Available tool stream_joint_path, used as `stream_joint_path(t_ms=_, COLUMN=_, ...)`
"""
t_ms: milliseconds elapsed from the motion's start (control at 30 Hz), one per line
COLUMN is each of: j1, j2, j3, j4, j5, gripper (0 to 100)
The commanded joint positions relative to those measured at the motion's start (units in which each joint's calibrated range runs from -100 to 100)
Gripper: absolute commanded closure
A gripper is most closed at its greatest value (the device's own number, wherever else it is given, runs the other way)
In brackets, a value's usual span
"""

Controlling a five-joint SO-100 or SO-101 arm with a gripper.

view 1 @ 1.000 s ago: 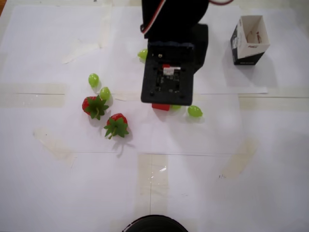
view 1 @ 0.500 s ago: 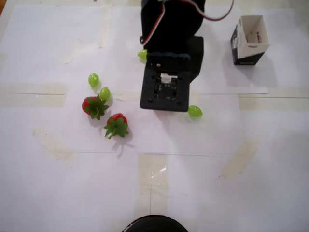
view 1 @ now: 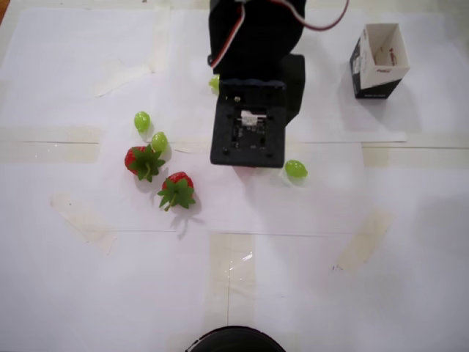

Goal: Put the purple cube on top of the red cube

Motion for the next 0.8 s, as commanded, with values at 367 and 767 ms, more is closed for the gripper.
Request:
stream_joint_path(t_ms=367, j1=0.5, j2=-5.3, j3=0.6, j4=3.1, j5=0.6, gripper=80)
stream_joint_path(t_ms=767, j1=-0.8, j2=-5.8, j3=0.0, j4=0.3, j5=0.8, gripper=66)
